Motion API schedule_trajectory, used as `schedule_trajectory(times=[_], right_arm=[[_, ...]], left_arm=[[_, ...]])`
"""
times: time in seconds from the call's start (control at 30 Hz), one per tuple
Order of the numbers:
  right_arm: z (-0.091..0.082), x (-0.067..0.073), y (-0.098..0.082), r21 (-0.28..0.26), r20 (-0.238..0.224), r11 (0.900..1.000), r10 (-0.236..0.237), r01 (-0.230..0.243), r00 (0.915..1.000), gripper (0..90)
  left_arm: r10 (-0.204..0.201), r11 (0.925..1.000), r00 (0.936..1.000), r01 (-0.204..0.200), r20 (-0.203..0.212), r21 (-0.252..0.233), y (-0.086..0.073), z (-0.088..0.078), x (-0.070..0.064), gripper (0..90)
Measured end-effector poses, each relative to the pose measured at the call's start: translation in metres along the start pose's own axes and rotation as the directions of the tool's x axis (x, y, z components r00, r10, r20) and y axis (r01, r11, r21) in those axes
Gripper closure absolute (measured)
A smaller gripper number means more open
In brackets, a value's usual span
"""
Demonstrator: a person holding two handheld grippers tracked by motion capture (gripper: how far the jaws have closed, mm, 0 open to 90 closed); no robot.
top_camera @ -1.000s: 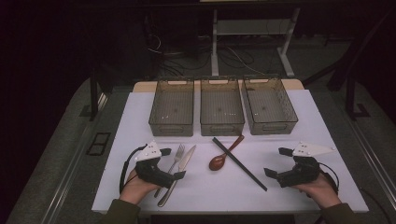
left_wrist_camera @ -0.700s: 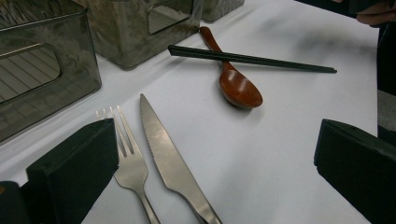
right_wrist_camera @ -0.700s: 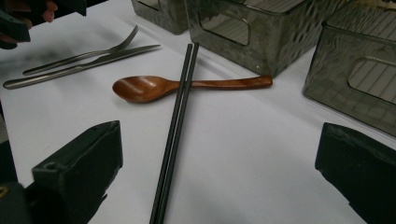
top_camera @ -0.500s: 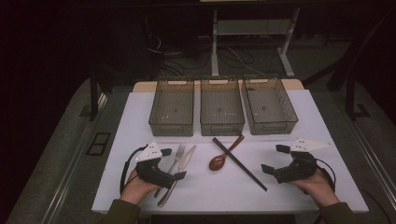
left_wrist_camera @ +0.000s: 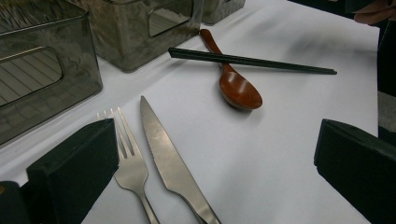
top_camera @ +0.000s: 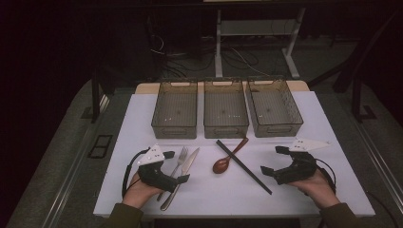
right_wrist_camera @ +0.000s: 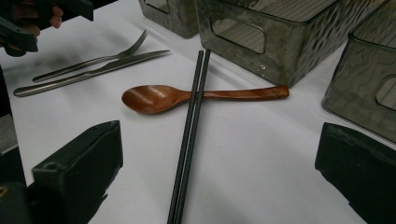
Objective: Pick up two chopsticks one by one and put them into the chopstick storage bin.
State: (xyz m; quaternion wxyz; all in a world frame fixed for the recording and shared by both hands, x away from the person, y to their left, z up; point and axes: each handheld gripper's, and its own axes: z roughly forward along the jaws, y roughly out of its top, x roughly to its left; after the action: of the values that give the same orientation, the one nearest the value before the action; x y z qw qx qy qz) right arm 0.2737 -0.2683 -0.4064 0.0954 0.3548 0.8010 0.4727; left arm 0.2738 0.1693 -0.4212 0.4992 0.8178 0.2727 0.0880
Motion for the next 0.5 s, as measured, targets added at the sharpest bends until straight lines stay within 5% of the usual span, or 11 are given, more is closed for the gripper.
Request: schedule_trajectory(times=[0.5], right_arm=[[0.020, 0.005, 0.008, 0.042, -0.003, 0.999, -0.022, 0.022, 0.9997, 0.3]], left_arm=[[-0.004, 1.0000, 1.0000, 0.004, 0.003, 0.001, 0.000, 0.003, -0.001, 0.0]])
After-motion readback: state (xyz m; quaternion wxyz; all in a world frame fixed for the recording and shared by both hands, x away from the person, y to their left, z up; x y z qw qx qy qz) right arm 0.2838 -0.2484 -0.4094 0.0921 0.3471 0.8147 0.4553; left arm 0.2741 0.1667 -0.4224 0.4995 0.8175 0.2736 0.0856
